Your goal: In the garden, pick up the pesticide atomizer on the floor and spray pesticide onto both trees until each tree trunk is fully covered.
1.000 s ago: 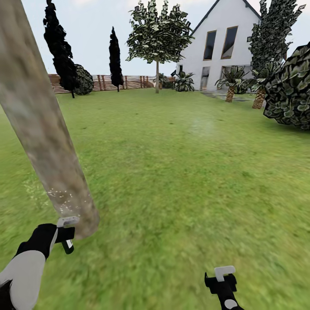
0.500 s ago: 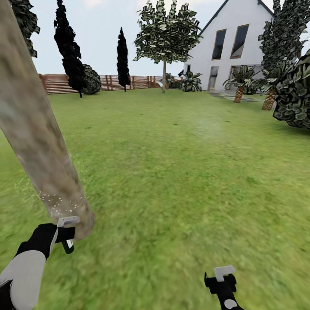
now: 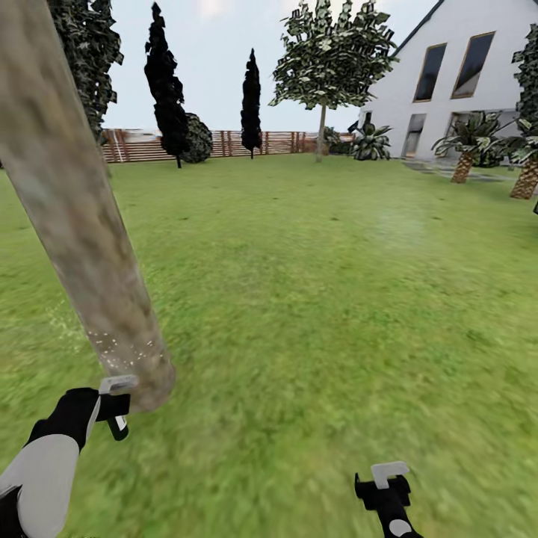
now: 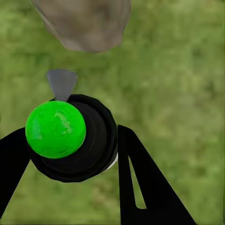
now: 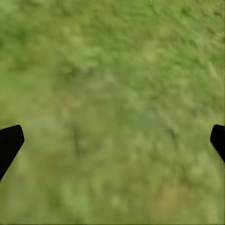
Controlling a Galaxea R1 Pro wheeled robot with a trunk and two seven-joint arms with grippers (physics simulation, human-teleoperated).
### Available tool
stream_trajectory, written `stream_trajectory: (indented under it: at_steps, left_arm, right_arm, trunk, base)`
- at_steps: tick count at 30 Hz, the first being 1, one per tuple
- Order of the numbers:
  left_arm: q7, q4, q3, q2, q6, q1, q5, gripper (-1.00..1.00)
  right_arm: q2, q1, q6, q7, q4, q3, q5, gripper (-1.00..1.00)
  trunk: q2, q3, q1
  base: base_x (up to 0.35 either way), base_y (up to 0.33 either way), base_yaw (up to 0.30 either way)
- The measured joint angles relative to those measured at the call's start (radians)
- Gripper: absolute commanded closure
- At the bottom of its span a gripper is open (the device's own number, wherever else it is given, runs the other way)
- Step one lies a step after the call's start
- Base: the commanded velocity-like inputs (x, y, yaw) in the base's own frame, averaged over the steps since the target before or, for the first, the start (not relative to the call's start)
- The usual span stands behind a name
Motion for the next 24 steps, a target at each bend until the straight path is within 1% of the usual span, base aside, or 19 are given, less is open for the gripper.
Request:
stream_trajectory:
  at_steps: [6, 17, 20, 24]
  left_arm:
    - [0.0, 0.0, 0.0, -0.001, 0.0, 0.0, 0.0, 1.0]
    - [0.0, 0.0, -0.001, -0.002, 0.0, 0.0, 0.0, 1.0]
    - [0.0, 0.0, -0.001, -0.002, 0.0, 0.0, 0.0, 1.0]
    - [0.0, 0.0, -0.002, -0.003, 0.0, 0.0, -0.001, 1.0]
  right_arm:
    - [0.0, -0.001, 0.0, 0.0, 0.0, 0.0, 0.0, -1.0]
    - [0.0, 0.0, 0.0, 0.001, 0.0, 0.0, 0.0, -1.0]
    - [0.0, 0.0, 0.0, 0.001, 0.0, 0.0, 0.0, -1.0]
    - [0.0, 0.0, 0.0, 0.001, 0.0, 0.0, 0.0, -1.0]
  trunk:
    - [0.0, 0.0, 0.0]
    - [0.0, 0.0, 0.0]
    - [0.0, 0.0, 0.0]
    - [0.0, 0.0, 0.0]
  base:
    - [0.186, -0.233, 0.268]
    - [0.186, -0.233, 0.02]
    - [0.157, -0.243, 0.169]
    - [0.03, -0.271, 0.27]
